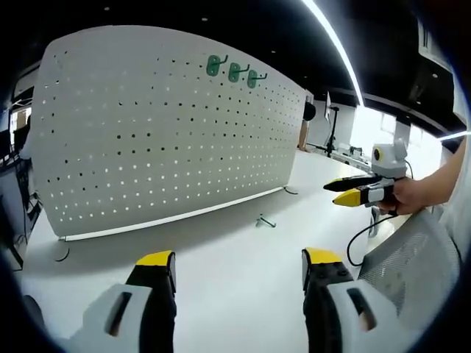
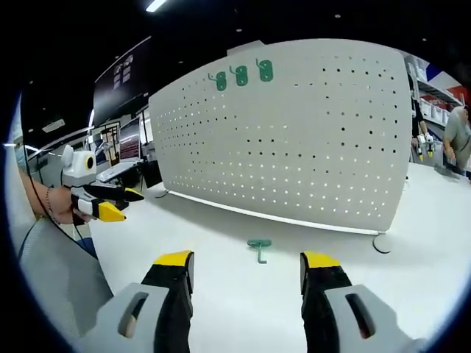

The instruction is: Insert the hook assembly into the mounting plate slot until the hook locks in place.

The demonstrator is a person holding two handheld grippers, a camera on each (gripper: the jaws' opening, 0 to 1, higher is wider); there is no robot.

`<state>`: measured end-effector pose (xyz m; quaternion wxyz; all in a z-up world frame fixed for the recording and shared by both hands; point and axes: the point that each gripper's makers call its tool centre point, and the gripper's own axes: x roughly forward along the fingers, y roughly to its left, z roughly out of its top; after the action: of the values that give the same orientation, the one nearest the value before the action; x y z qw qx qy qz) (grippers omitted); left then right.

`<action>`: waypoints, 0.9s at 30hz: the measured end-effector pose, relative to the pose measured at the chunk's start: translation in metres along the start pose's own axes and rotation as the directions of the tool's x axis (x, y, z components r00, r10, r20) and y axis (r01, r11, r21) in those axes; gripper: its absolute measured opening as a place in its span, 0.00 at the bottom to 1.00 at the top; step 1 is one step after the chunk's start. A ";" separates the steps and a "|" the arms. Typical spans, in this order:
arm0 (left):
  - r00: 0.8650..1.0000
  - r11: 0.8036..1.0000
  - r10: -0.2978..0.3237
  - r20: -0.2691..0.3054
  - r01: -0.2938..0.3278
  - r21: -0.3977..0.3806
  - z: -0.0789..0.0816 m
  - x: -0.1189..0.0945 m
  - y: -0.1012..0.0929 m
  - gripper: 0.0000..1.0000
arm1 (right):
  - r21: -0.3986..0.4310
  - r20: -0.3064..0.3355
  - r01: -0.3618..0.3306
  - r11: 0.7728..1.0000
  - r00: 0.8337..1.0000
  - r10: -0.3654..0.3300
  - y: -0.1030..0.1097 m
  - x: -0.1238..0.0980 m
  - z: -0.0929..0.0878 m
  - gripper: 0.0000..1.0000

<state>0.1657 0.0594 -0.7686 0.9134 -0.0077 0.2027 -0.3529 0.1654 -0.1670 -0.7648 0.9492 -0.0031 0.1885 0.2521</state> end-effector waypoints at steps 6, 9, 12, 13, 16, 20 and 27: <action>1.000 1.000 -0.020 -0.002 0.020 0.011 0.006 0.010 -0.004 0.71 | 0.006 -0.003 -0.001 1.000 1.000 0.001 0.000 -0.001 0.000 0.56; 0.999 0.999 -0.035 -0.007 0.035 0.018 0.008 0.015 -0.008 0.72 | 0.003 -0.007 -0.003 1.000 1.000 0.003 0.000 0.000 -0.001 0.56; 0.998 0.998 -0.052 -0.019 0.053 0.044 0.010 0.021 -0.012 0.72 | 0.004 -0.007 -0.004 1.000 1.000 0.004 0.000 -0.001 -0.001 0.56; 0.998 0.997 -0.056 -0.021 0.057 0.051 0.011 0.022 -0.012 0.72 | 0.004 -0.008 -0.004 1.000 1.000 0.004 0.000 -0.001 -0.001 0.56; 0.997 0.995 -0.071 -0.034 0.074 0.070 0.015 0.028 -0.014 0.72 | 0.007 -0.010 -0.005 1.000 1.000 0.006 0.001 -0.001 -0.001 0.56; 0.993 0.989 -0.109 -0.055 0.114 0.099 0.018 0.037 -0.019 0.73 | 0.024 -0.007 -0.006 1.000 1.000 0.006 0.001 -0.001 -0.001 0.56; 0.981 0.974 -0.146 -0.127 0.165 0.157 0.018 0.050 -0.022 0.73 | 0.030 -0.004 -0.003 1.000 1.000 0.003 0.000 -0.001 -0.001 0.56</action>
<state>0.1917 0.0075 -0.7669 0.8672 0.0732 0.2233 -0.4390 0.1641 -0.1677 -0.7648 0.9483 0.0112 0.1940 0.2508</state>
